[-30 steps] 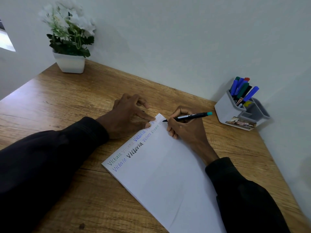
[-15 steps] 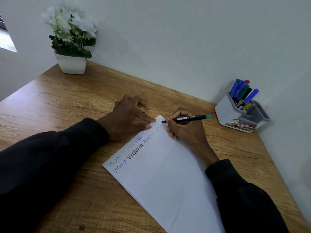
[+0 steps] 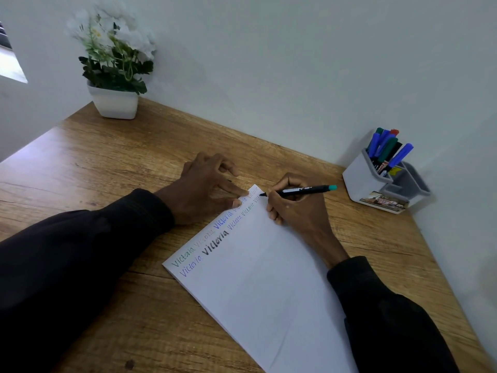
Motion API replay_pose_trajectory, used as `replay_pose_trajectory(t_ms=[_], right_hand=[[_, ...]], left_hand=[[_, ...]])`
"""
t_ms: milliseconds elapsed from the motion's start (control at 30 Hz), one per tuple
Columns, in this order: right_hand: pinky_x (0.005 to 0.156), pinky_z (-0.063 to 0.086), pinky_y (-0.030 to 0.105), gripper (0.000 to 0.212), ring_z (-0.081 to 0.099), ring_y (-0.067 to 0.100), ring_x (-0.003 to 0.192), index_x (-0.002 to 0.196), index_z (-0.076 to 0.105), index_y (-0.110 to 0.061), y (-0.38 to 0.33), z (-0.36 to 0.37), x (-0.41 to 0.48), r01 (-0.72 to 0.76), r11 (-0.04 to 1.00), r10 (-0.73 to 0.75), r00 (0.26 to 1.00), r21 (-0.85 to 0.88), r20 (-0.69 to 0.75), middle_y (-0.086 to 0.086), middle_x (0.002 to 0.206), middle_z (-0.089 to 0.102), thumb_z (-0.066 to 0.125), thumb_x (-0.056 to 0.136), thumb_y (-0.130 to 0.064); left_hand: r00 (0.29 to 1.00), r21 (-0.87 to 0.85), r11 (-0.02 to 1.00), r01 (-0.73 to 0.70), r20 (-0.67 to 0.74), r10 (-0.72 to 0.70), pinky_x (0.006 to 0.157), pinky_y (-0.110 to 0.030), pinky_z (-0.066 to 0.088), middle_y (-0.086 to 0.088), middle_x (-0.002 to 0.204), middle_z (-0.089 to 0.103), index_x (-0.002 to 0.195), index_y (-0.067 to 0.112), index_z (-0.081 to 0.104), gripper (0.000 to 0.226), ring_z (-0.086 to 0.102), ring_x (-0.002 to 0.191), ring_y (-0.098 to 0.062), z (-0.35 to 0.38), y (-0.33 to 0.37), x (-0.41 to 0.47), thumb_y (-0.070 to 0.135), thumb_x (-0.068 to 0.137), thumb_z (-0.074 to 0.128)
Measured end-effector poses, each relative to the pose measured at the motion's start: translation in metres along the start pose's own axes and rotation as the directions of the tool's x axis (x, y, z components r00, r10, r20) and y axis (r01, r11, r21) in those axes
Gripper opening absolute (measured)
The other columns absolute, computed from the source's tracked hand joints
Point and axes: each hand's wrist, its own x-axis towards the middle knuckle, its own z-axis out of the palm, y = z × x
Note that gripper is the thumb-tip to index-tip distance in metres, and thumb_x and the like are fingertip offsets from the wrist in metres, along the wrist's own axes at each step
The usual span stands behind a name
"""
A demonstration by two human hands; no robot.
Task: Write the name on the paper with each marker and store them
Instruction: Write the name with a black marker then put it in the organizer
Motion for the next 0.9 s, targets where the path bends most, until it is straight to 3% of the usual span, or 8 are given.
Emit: replay_pose_trajectory(t_ms=[200,333,533,900], right_hand=[[0.041,0.047,0.027,0.017,0.06,0.025,0.044,0.072,0.059,0.004,-0.0011,-0.0003,0.0,0.001,1.0,-0.001,1.0,-0.009,-0.008,0.028,0.061,0.065,0.064,0.087,0.009],[0.041,0.048,0.028,0.02,0.061,0.024,0.044,0.071,0.062,-0.001,0.0008,-0.0014,0.0004,0.02,1.0,-0.02,1.0,0.008,-0.007,0.025,0.061,0.066,0.063,0.088,0.01],[0.046,0.049,0.029,0.018,0.062,0.019,0.05,0.081,0.074,-0.007,0.0047,-0.0025,0.004,0.046,0.999,-0.046,0.999,-0.014,-0.009,0.012,0.067,0.07,0.067,0.087,0.008],[0.05,0.048,0.02,0.018,0.064,0.015,0.052,0.078,0.074,-0.01,0.0037,-0.0026,0.0028,0.093,0.995,-0.094,0.995,-0.042,-0.022,0.001,0.066,0.071,0.073,0.087,0.005]], left_hand=[[1.0,-0.06,0.998,0.008,-0.018,-0.009,0.099,-0.032,0.019,0.014,0.129,0.046,0.101,0.054,0.056,0.028,0.032,0.123,-0.01,-0.0019,0.0045,-0.001,0.042,0.082,0.073],[1.0,0.005,1.0,-0.007,-0.004,0.007,0.1,-0.034,0.02,0.015,0.128,0.045,0.107,0.048,0.068,0.025,0.031,0.122,-0.009,0.0002,0.0011,-0.0001,0.047,0.082,0.07],[1.0,-0.011,1.0,-0.001,-0.005,0.001,0.099,-0.032,0.018,0.015,0.128,0.045,0.106,0.051,0.065,0.025,0.032,0.123,-0.012,-0.0011,0.0016,-0.0002,0.045,0.082,0.07],[1.0,-0.01,1.0,0.007,-0.005,-0.007,0.098,-0.032,0.017,0.016,0.128,0.044,0.107,0.048,0.069,0.025,0.031,0.122,-0.01,-0.0004,0.0013,0.0002,0.046,0.083,0.071]])
